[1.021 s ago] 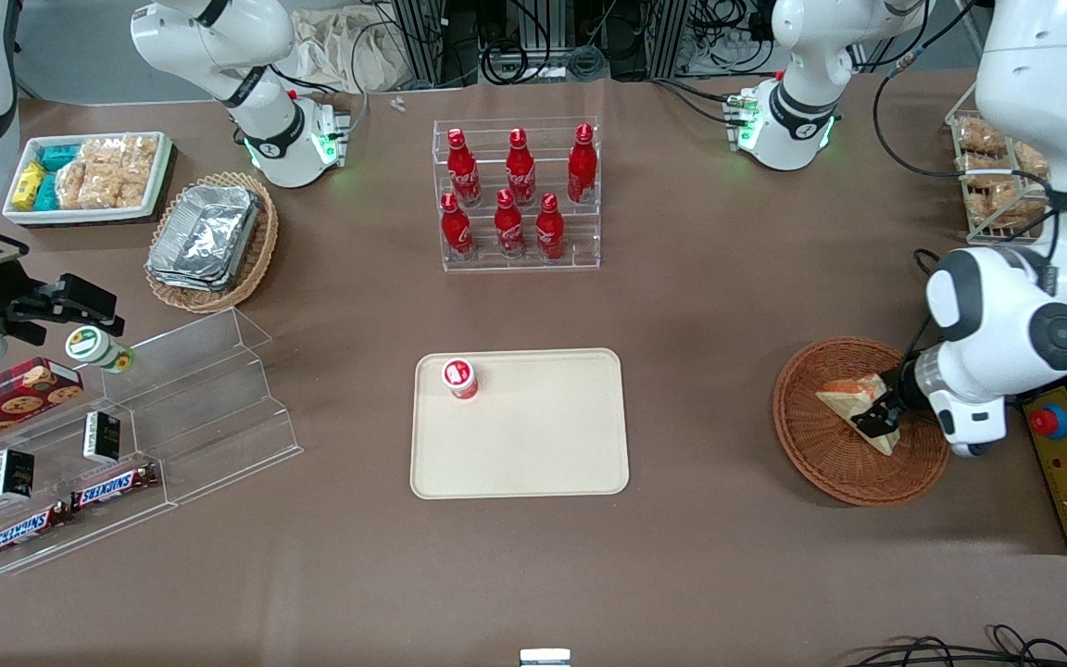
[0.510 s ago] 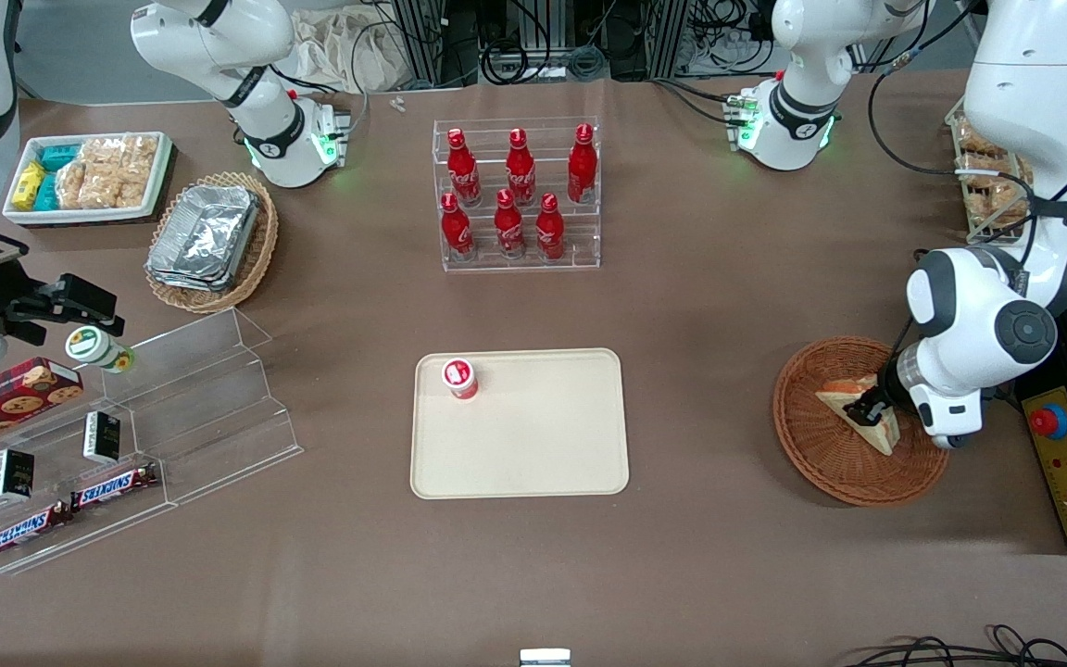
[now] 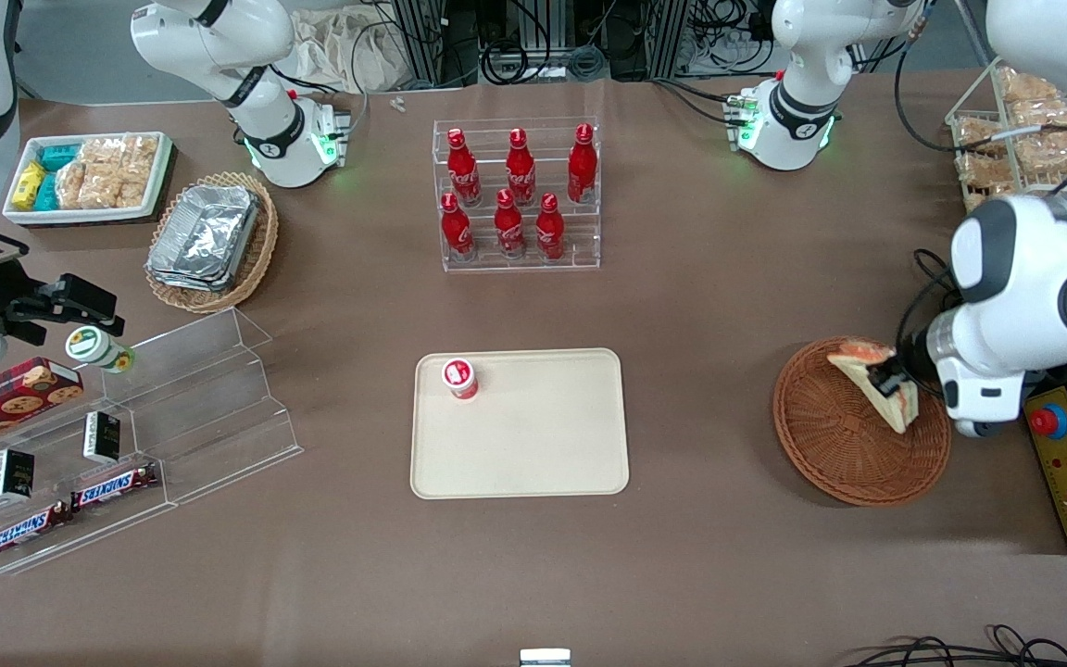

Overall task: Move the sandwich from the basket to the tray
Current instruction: 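Lift the sandwich and carry it over the cream tray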

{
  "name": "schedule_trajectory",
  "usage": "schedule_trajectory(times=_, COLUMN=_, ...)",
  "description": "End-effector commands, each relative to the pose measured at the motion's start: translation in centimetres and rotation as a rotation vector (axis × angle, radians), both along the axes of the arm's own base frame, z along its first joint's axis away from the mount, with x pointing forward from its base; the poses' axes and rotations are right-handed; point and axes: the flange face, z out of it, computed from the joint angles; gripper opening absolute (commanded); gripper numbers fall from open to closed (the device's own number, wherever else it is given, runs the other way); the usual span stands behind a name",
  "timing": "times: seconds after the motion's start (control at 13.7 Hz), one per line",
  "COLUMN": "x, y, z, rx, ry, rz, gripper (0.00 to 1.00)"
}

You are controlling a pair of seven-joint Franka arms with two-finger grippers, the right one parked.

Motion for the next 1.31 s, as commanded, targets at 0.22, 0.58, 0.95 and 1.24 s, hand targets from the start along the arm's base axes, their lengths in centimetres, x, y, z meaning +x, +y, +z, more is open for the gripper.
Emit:
schedule_trajectory(times=0.22, x=-2.0, y=-17.1, z=1.2, rx=-0.132, ry=-0.008, rz=-0.285, gripper=0.00)
schedule_trajectory(times=0.58, x=-5.3, y=-31.5, z=-6.1, rx=-0.086, ry=-0.135, rz=-0.534, gripper=0.00)
schedule_trajectory(times=0.95, x=-6.8, y=-39.4, z=-15.0, rx=0.011, ry=-0.193, rz=-0.607, gripper=0.00)
schedule_trajectory(times=1.24, x=-6.7, y=-39.6, z=-17.9, rx=0.018, ry=-0.205, rz=-0.650, gripper=0.00)
